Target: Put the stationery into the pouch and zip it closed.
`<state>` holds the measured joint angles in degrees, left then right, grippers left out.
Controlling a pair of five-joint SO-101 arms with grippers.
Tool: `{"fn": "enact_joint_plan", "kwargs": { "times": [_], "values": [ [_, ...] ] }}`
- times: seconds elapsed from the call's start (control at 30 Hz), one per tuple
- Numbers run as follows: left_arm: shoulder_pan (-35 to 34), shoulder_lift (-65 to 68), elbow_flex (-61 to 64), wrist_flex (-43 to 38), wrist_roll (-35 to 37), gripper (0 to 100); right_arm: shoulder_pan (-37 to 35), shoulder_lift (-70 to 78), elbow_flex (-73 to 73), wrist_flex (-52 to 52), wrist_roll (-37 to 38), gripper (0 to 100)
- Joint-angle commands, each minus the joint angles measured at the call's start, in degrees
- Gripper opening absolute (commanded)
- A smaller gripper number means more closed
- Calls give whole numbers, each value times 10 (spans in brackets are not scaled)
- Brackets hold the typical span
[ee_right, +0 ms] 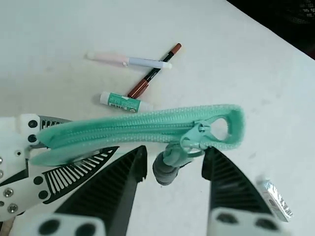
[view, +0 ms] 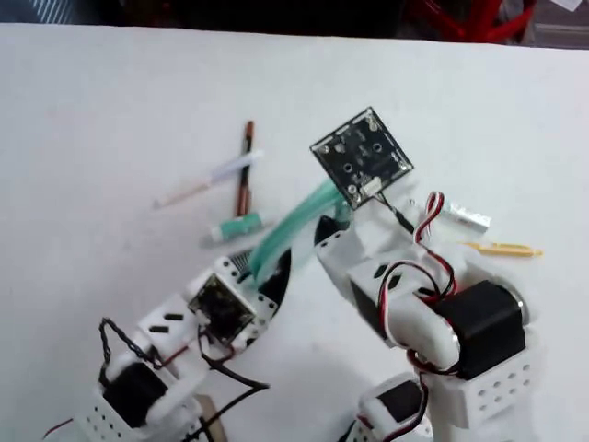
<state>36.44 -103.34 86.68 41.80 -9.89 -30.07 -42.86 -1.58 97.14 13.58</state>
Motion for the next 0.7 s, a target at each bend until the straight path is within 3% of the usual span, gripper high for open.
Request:
{"fn": "enact_joint_plan", "kwargs": {
  "times": [0.0,0.13,0.37,0.67],
  "values": [
    [-2,-1,-9,-16,6,21,-2,-2,2,-23,6,180],
    [-2,-1,-9,-15,6,21,-1,25,2,-20,33,176],
    [-2,-1,-9,-15,5,21,-1,63,-3,-23,50,21],
    [-5,-2,-9,-16,9,24,-6,56,2,-19,86,19]
  ]
}}
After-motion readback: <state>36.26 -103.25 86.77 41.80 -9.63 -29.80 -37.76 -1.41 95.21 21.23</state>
